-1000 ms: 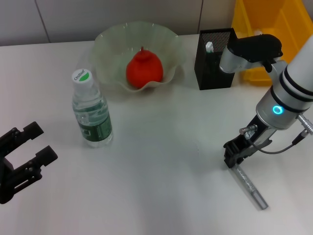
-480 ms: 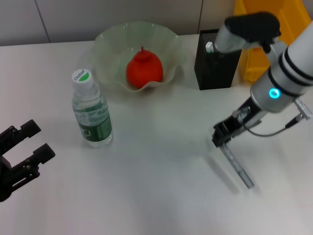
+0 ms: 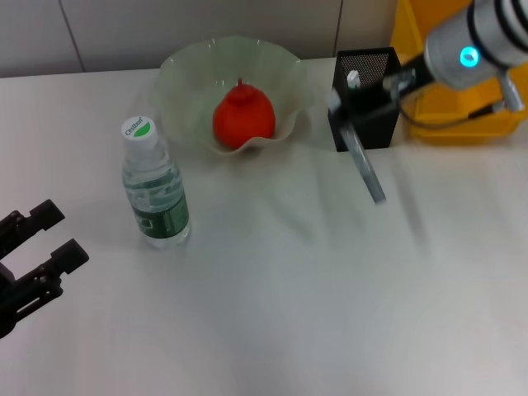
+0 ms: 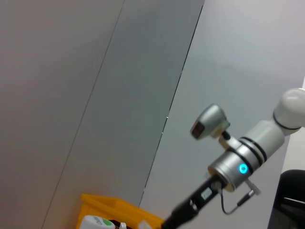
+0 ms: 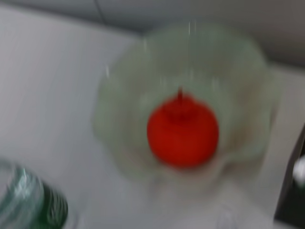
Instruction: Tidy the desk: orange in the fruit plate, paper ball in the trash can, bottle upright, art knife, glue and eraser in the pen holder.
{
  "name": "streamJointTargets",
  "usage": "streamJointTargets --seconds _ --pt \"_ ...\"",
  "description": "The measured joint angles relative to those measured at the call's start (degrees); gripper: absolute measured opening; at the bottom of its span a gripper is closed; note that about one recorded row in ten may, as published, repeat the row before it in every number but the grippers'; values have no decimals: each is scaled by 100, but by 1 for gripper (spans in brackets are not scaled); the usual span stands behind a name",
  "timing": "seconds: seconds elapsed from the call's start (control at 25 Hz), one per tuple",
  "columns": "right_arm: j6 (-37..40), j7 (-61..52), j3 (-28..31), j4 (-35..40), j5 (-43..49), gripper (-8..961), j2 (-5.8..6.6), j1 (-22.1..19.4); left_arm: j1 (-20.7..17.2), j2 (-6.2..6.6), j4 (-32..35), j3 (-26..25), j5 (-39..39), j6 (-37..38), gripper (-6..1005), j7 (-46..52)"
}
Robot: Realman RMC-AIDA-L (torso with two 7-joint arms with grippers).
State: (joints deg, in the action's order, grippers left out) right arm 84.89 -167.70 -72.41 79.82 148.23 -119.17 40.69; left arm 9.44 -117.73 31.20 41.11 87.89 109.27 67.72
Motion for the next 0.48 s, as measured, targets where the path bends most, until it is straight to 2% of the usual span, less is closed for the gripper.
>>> streamJointTargets --seconds 0.12,0.48 --pt "-275 153 215 521 -188 140 0 -73 -13 -16 0 -53 0 14 749 24" --pt "-557 459 614 953 -435 139 0 -222 -42 -22 0 -66 0 23 749 32"
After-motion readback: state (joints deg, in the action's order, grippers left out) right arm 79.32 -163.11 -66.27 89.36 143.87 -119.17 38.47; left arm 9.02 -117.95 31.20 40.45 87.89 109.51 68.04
